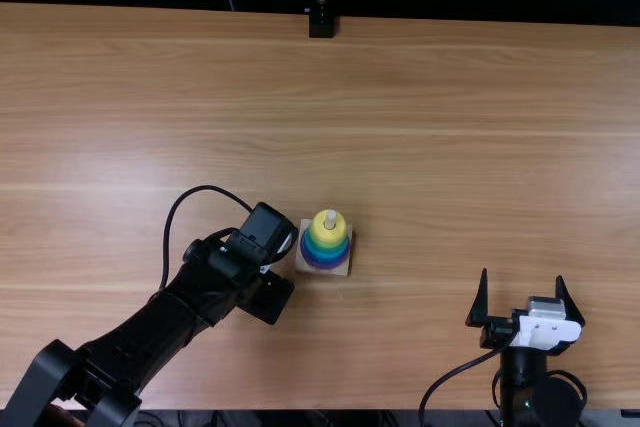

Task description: Build the Hanoi tower: stack the rings onto the peg from bottom to top in this color order: purple, dark blue, light blue, dark green, light green, yellow, orange.

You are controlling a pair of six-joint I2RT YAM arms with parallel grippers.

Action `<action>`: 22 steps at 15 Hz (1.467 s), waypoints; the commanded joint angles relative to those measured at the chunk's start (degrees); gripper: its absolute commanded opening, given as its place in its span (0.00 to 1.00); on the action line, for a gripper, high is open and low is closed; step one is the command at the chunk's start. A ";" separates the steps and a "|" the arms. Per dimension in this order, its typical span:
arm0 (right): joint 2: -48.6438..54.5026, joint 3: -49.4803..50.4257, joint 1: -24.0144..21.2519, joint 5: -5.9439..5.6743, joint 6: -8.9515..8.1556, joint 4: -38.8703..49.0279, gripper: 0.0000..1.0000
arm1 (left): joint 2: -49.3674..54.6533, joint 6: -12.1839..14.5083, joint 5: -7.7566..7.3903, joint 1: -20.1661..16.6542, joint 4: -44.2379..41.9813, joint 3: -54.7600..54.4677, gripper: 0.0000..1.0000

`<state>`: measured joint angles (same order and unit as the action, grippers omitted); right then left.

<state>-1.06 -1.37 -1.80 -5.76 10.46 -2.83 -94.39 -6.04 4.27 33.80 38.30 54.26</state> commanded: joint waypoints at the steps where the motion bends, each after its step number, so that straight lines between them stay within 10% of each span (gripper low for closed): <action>1: 1.06 0.49 -0.31 0.27 -0.02 0.24 1.00 | -0.71 0.14 -0.05 0.74 0.19 -1.17 0.80; 3: 1.06 0.49 -0.31 0.27 -0.02 0.24 1.00 | -0.71 -0.18 0.68 1.09 0.40 -1.53 0.21; 7: 1.06 0.49 -0.31 0.27 -0.02 0.24 1.00 | -0.62 -1.13 0.79 1.27 1.77 -2.40 0.00; 12: 1.06 0.49 -0.31 0.27 -0.02 0.24 1.00 | -0.36 -3.24 1.11 1.35 2.72 -1.44 0.00; 22: 1.06 0.49 -0.31 0.27 -0.02 0.24 1.00 | -1.06 -9.99 1.11 1.27 38.48 34.51 0.00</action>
<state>-1.06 -1.37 -1.80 -5.76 10.44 -2.81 -94.54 -14.06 4.95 34.89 76.88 86.65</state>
